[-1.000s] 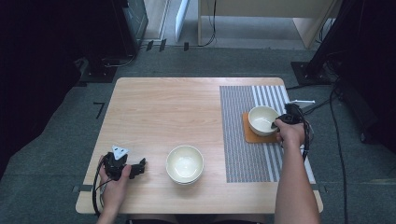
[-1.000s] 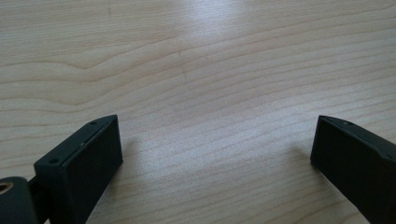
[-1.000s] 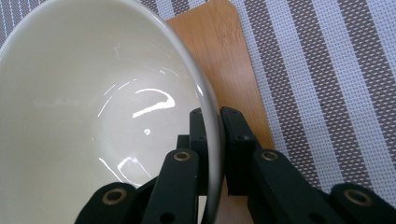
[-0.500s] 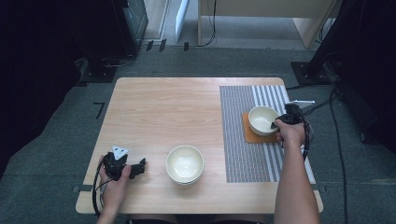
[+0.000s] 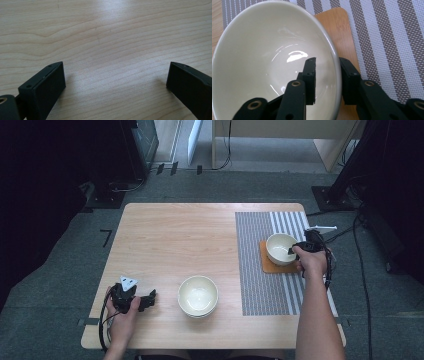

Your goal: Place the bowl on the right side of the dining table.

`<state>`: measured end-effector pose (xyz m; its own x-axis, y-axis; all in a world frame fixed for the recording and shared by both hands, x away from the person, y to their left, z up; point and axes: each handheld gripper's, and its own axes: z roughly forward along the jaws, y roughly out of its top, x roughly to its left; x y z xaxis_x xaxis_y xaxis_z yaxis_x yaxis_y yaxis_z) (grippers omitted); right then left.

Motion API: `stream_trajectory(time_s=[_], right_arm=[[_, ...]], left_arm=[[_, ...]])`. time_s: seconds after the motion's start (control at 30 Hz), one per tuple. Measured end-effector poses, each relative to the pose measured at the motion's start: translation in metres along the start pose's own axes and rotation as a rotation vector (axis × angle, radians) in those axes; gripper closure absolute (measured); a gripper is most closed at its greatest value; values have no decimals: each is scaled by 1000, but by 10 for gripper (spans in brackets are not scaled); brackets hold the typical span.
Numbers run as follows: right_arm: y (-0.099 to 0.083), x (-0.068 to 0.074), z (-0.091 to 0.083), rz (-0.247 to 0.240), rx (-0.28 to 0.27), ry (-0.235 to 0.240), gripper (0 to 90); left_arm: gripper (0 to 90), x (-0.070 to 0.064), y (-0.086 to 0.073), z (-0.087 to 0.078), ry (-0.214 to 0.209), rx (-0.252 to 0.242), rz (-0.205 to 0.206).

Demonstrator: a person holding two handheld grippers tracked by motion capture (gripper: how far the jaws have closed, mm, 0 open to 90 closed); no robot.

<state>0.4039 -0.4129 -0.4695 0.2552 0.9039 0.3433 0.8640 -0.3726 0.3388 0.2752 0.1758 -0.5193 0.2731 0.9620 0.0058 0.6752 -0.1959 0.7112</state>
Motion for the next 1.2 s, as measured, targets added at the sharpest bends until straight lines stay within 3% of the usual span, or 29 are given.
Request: stream_trajectory(time_s=[0.13,0.3,0.4,0.5,0.63,0.87,0.97,1.1,1.2], right_arm=[[-1,0,0,-27,-19,-13,599],[-2,2,1,-75,-20,-2,430],[-3,3,0,-94,-31,-19,346],[-4,3,-3,-124,-49,-30,304],[-6,5,-8,-126,-69,-30,253],[-11,7,-14,-157,-131,-60,268],[-15,10,-18,-209,-157,-25,217],[-20,13,-19,-245,-167,-31,157],[-23,15,-20,-235,-188,-5,123]], left_arm=[[17,0,0,0,0,-1,-2],[18,0,0,0,0,-1,-2],[18,0,0,0,0,-2,-2],[18,0,0,0,0,-2,-2],[18,0,0,0,0,-2,-2],[18,0,0,0,0,-2,-2],[17,0,0,0,0,-1,-2],[18,0,0,0,0,-2,-2],[18,0,0,0,0,-2,-2]])
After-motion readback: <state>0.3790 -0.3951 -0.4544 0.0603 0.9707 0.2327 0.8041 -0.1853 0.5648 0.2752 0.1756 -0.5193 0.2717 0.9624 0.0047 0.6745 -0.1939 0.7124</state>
